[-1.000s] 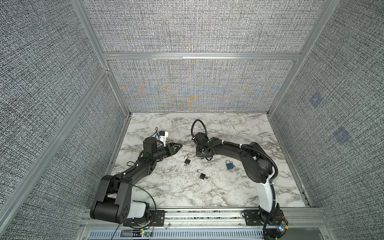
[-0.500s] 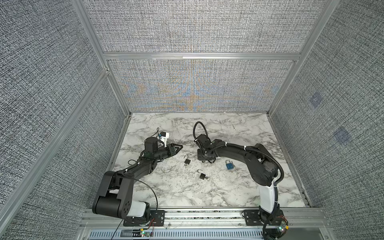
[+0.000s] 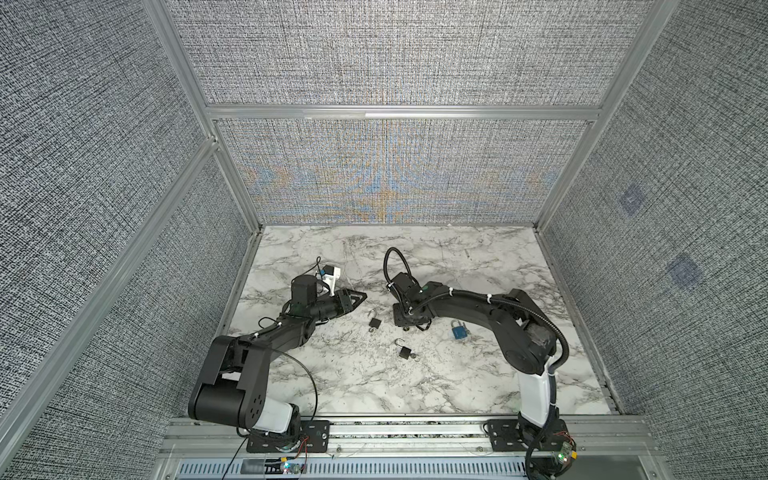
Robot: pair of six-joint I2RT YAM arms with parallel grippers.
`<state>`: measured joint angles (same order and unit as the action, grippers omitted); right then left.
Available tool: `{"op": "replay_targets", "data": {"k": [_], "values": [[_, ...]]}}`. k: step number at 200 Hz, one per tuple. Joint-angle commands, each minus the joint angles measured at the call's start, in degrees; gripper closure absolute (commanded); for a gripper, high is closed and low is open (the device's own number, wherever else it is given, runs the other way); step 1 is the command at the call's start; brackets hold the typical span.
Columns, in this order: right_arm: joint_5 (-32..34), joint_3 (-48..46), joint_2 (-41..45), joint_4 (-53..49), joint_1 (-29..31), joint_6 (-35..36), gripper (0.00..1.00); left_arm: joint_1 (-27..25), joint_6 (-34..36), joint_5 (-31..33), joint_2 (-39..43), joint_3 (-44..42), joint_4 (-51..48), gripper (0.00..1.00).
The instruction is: Lock with the key
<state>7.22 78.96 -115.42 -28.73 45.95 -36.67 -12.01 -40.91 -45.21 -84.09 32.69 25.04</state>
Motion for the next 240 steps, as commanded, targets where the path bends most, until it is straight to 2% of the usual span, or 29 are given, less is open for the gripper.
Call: {"op": "replay_targets", "data": {"k": [1,39,125,138,171,209,240], "values": [[1.6,0.5,-0.7,-2.2,0.1,0.3,0.63,0.0,0.7,-1.1,0.0,0.3,0.4,0.55],[4.0,2.5,-2.0,-5.1,0.7,0.9,0.57,0.0,0.6,-1.3,-0.3,0.3,0.7,0.55],[7.4,6.7,-5.2,-10.1,2.1,1.4,0.56,-0.1,0.4,-1.7,-0.6,0.4,1.2,0.55],[8.0,6.7,-5.3,-10.3,2.1,1.4,0.58,-0.1,0.5,-1.6,-0.6,0.3,1.1,0.55],[7.9,5.7,-3.5,-8.7,2.4,1.6,0.72,-0.1,2.3,0.5,-0.2,1.3,-3.1,0.55],[4.4,1.8,2.9,-2.6,2.7,4.2,0.73,-0.5,5.0,3.3,0.5,3.6,-8.9,0.56],[0.7,-0.7,8.3,1.0,3.8,9.7,0.73,-1.9,6.0,2.0,-0.8,5.7,-9.9,0.56]]}}
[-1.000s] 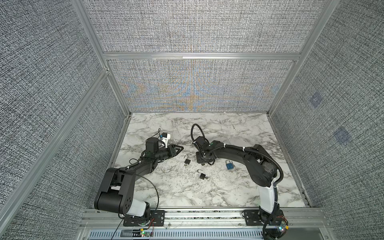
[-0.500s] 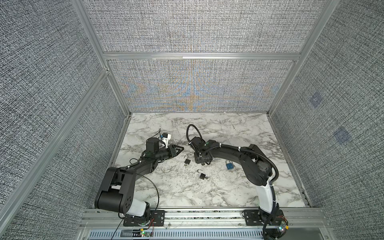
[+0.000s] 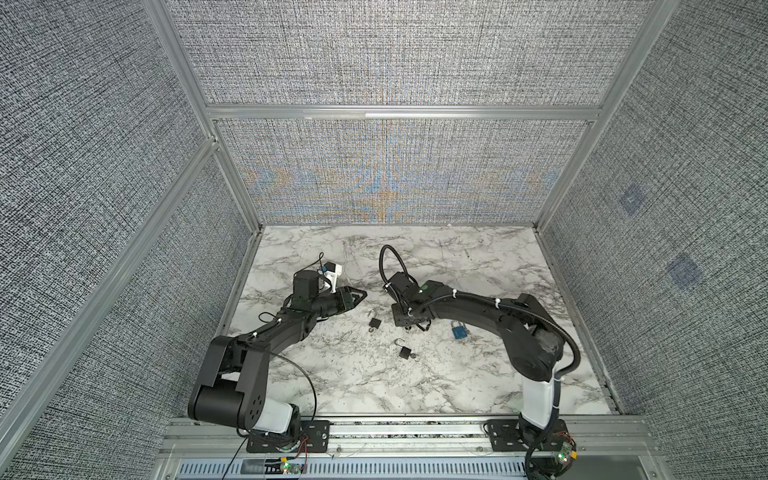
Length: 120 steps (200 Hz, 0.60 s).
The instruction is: Lock with the key
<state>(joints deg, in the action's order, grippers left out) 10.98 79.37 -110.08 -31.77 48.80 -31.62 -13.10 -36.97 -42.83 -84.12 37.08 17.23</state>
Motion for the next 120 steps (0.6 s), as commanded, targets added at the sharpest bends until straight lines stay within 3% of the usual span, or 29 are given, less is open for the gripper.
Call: {"op": "replay_targets", "data": {"k": [1,52,120], "values": [[-3.1,-1.2,3.2,4.0,1.0,4.8,0.73,-0.9,2.1,-0.5,-0.9,1.3,-2.1,0.56],[-2.7,-4.2,10.6,5.4,4.3,10.4,0.73,-4.3,2.7,-4.4,-3.9,5.0,-1.5,0.56],[-1.5,-6.9,15.3,6.4,5.7,11.4,0.73,-9.9,2.7,-10.2,-7.6,8.0,-0.9,0.56]]}}
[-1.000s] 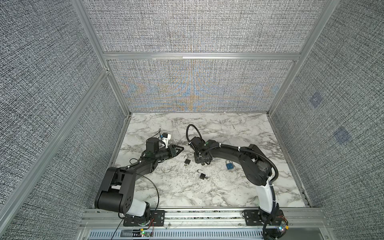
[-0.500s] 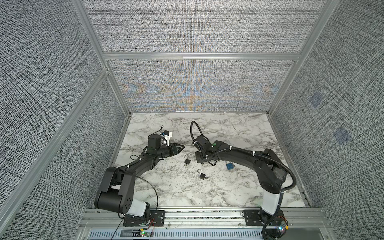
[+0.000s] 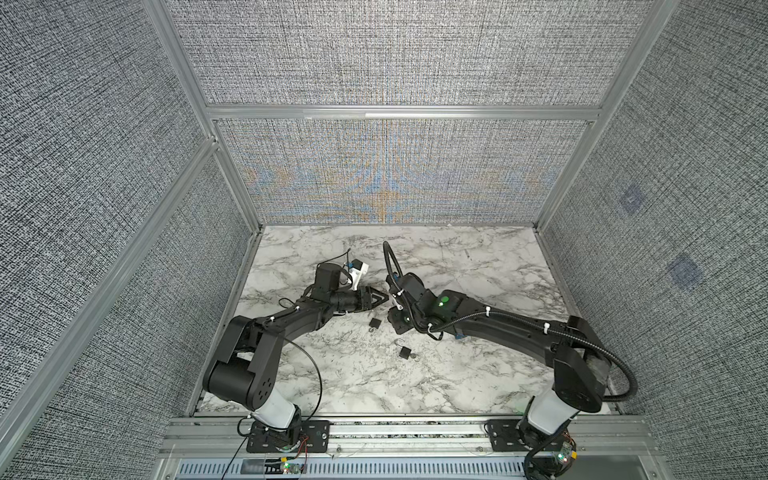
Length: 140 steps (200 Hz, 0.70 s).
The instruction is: Lock with the key
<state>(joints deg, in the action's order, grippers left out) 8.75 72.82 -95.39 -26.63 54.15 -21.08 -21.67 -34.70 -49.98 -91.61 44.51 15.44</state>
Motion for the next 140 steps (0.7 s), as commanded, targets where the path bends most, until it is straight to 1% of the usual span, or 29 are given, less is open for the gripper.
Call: {"op": "replay_targets", "data": {"k": [1,46,140], "values": [[0.8,-0.4,0.6,1.2,0.3,0.9,0.73,-1.4,0.5,-3.0,-0.1,0.6,0.9,0.56],[1.4,-0.4,0.7,1.2,0.5,1.2,0.73,-3.4,0.6,-3.7,-0.7,1.3,1.3,0.57],[1.7,0.1,0.4,0.9,1.0,1.5,0.73,-4.9,-1.2,-4.3,-4.3,2.4,4.3,0.65]]}}
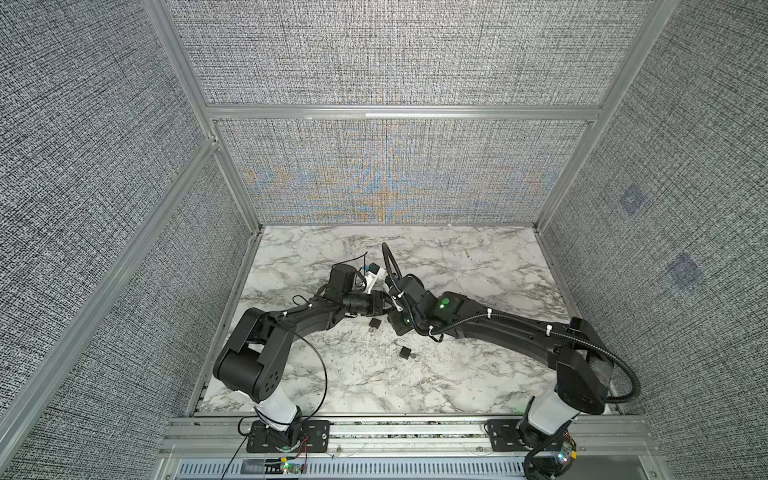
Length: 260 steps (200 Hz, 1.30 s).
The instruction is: Lock with the key
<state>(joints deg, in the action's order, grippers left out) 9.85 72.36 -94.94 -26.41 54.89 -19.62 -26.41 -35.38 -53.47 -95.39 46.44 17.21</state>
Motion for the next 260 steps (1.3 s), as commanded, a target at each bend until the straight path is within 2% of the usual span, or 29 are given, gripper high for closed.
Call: {"op": "replay_targets", "data": {"k": [1,50,74,117,158,176,194,226,260], "values": [[0.6,0.6,-0.1,0.6,0.2,0.1,0.73,-0.2,-0.5,-0.8,-0.6,0.4,2.6,0.65],[0.6,0.9,-0.6,0.4,0.5,0.2,0.73,-0.5,-1.6,-1.1,-1.6,0.7,4.4,0.7],[0.6,1.2,-0.9,0.3,0.6,0.2,0.73,-0.6,-2.0,-1.2,-2.1,0.9,4.8,0.76],[0.6,1.0,-0.6,0.7,0.8,0.2,0.73,-0.8,-3.2,-1.6,-3.1,0.7,6.6,1.0],[0.4,-0.4,0.2,2.3,0.8,-0.7,0.73,-0.8,-5.2,-2.1,-2.8,-0.3,9.8,1.0],[-0.1,-2.0,1.3,4.0,0.7,-1.6,0.56,-0.8,-6.4,-1.7,-2.1,-0.9,11.7,1.0],[-1.4,-4.2,2.7,6.6,0.4,-2.6,0.46,-0.8,-7.5,-1.1,-1.6,-1.1,12.7,1.0],[-6.1,-9.0,6.5,13.1,-0.7,-3.9,0.36,-0.8,-8.6,0.5,-0.3,-1.3,12.8,1.0],[-7.9,-13.5,11.8,16.9,-2.3,-5.3,0.35,-0.8,-9.1,3.0,1.9,-1.8,12.2,1.0]]}}
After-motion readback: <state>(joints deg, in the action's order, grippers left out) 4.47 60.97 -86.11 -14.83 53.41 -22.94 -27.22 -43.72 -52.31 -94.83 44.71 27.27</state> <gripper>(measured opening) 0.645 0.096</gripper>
